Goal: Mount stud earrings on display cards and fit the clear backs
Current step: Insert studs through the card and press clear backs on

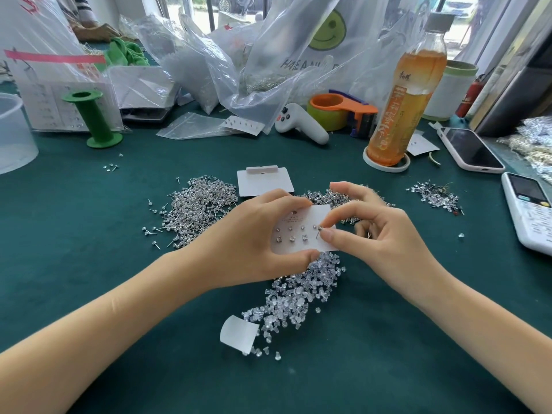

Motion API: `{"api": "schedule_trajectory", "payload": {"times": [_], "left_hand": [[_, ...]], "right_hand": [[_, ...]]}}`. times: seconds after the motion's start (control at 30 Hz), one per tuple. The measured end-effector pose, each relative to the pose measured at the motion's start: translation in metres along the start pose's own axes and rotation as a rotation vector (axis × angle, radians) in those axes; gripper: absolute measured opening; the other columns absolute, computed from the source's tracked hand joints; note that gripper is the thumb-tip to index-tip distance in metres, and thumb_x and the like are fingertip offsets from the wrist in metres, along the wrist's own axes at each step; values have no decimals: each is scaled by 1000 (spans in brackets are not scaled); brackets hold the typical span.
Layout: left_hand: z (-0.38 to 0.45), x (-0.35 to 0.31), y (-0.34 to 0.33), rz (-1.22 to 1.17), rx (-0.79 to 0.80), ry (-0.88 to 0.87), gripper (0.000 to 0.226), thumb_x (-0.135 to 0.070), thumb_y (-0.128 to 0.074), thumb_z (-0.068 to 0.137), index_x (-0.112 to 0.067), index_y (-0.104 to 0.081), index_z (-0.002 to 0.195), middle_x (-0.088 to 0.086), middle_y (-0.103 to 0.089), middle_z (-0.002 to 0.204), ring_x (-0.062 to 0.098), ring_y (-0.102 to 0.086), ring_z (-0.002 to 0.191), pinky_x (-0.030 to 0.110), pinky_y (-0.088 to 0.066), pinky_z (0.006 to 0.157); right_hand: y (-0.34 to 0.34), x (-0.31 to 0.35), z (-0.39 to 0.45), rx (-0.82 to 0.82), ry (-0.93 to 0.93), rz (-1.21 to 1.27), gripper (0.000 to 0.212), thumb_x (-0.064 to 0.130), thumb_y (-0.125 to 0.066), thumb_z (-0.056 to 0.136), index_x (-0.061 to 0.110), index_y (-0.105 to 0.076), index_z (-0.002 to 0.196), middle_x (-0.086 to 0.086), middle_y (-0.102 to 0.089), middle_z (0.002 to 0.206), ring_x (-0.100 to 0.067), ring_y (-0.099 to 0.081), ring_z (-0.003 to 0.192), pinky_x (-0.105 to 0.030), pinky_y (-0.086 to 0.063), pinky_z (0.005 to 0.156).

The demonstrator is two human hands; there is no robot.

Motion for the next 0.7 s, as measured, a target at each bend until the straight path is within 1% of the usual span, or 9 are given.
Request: {"api": "schedule_trajectory", "payload": {"times": [0.1, 0.23, 0.33, 0.43, 0.47, 0.53, 0.6, 0.63, 0.7], "left_hand": [[0, 0, 0, 9, 2, 0, 76, -65, -53, 69, -22, -51, 132, -15, -53, 113, 0, -52, 95, 15, -41, 85], [0, 1, -1, 20, 6, 3, 77, -66, -51, 69, -22, -51, 132, -16, -53, 115, -1, -51, 96, 13, -40, 86], [0, 1, -1, 28, 8, 3, 77, -66, -52, 69, -22, -50, 132, -16, -53, 116, -1, -51, 97, 13, -40, 87], [0, 1, -2, 44, 7, 3, 76, -65, -53, 70, -22, -50, 132, -15, -52, 114, 1, -52, 96, 17, -42, 86], [0, 1, -1, 47, 4, 4, 76, -65, -54, 70, -22, -50, 132, -15, -52, 114, 1, -52, 96, 17, -42, 86], [-1, 1, -1, 55, -3, 3, 73, -61, -59, 71, -21, -50, 132, -14, -52, 113, 2, -51, 95, 17, -42, 85], [-1, 0, -1, 68, -8, -2, 72, -57, -61, 72, -20, -51, 132, -13, -52, 112, 2, -50, 93, 15, -41, 84], [-1, 0, -1, 71, -9, -4, 71, -56, -61, 72, -19, -51, 132, -13, -52, 112, 1, -50, 92, 14, -41, 83], [-1, -1, -1, 74, -8, -6, 71, -55, -62, 72, -19, -51, 132, -13, -51, 111, 1, -49, 91, 11, -39, 81]], "right_hand": [[2, 1, 0, -10, 25, -32, 16, 22, -77, 74, 36, -72, 74, 17, -50, 131, -12, -25, 49, -18, -35, 54], [2, 2, 0, -10, 46, -68, 14, 24, -78, 74, 37, -72, 76, 18, -50, 131, -20, -27, 52, -20, -36, 56], [3, 2, 0, -21, 58, -91, 18, 21, -79, 74, 37, -71, 76, 18, -50, 131, -13, -30, 54, -17, -35, 57], [3, 1, 0, -39, 59, -109, 19, 20, -79, 75, 37, -71, 76, 16, -50, 132, -21, -36, 58, -14, -35, 58], [4, 1, 0, -44, 59, -113, 19, 20, -79, 74, 37, -71, 76, 16, -50, 132, -17, -39, 58, -14, -35, 58], [4, 2, -1, -48, 63, -114, 17, 20, -78, 73, 36, -71, 76, 16, -49, 132, -3, -43, 62, -12, -34, 60], [3, 3, -2, -45, 68, -120, 17, 20, -78, 73, 35, -70, 74, 15, -49, 132, 7, -49, 77, -9, -34, 64], [3, 4, -2, -42, 73, -127, 17, 19, -78, 73, 34, -70, 73, 14, -49, 133, 9, -49, 85, -7, -33, 66], [2, 5, -3, -40, 88, -144, 19, 19, -78, 74, 36, -69, 72, 13, -48, 133, 8, -50, 97, -6, -33, 70]]}}
Point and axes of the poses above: each hand's wrist, its own z-axis towards the middle knuckle, its own y-axis out of the back of the hand, x = y × z, the point moved 6 cm from there along z, towards the middle knuckle
